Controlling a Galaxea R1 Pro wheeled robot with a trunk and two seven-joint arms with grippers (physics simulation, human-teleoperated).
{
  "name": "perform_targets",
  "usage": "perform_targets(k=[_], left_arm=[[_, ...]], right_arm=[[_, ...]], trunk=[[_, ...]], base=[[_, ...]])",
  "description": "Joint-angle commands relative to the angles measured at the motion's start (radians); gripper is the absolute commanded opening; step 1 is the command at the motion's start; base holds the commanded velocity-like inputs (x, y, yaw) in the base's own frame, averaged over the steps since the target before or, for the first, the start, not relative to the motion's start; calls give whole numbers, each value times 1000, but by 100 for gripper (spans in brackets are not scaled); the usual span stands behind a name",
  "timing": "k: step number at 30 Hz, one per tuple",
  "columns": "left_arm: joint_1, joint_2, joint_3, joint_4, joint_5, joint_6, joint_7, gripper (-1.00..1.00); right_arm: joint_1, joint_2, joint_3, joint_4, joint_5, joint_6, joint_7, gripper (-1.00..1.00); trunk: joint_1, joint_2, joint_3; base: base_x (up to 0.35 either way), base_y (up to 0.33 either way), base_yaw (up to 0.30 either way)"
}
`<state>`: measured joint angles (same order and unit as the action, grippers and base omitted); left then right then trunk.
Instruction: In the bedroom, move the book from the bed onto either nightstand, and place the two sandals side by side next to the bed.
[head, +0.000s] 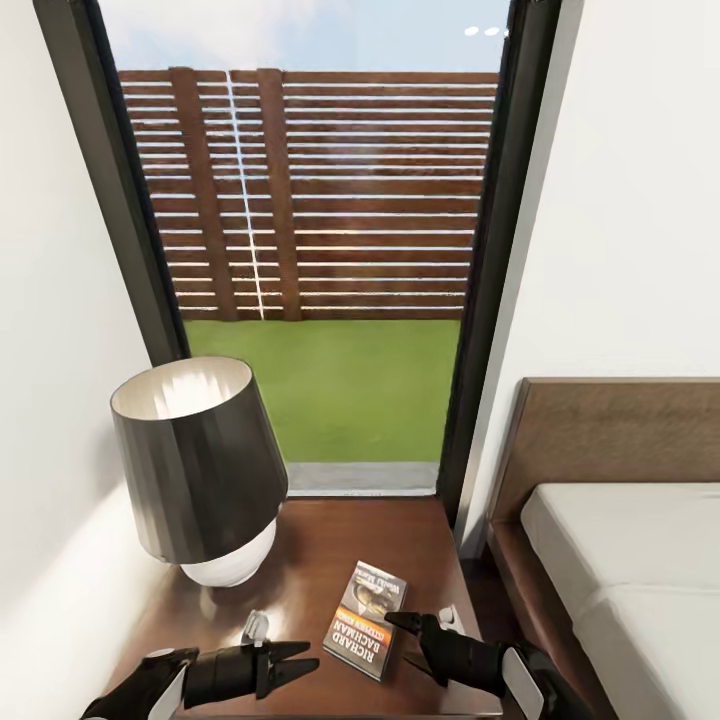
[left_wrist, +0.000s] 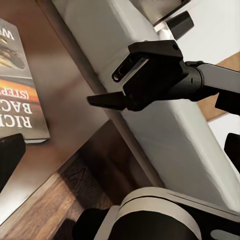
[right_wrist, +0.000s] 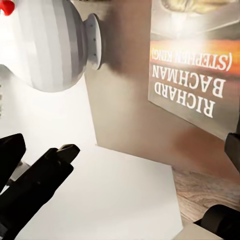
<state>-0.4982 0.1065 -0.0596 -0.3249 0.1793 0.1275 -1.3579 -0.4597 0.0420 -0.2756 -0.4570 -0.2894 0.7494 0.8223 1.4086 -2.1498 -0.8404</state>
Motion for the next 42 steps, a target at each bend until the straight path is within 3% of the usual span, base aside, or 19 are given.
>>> perform_targets(k=[1, 19, 35, 39, 42], left_arm=[[0, 1, -6, 0, 8, 11, -2, 100], [0, 1, -7, 0, 8, 11, -1, 100], [0, 2, -6, 0, 7, 9, 3, 100], [0, 6, -3, 1, 6, 8, 7, 100], [0, 6, -3, 2, 6, 6, 44, 100]], right_arm=[[-1, 1, -6, 0, 1, 5, 1, 100], [-1, 1, -7, 0, 0, 3, 1, 100], [-1, 1, -6, 1, 1, -55, 0, 100], [0, -3, -6, 0, 2, -106, 2, 100], [3, -9, -7, 7, 9, -133, 4, 100]], trunk=[[-4, 7, 2], [-73, 133, 59], [-134, 245, 109], [-150, 273, 121], [-161, 294, 131]], base=[[0, 0, 0], [0, 0, 0], [0, 0, 0], [0, 0, 0], [0, 0, 0]])
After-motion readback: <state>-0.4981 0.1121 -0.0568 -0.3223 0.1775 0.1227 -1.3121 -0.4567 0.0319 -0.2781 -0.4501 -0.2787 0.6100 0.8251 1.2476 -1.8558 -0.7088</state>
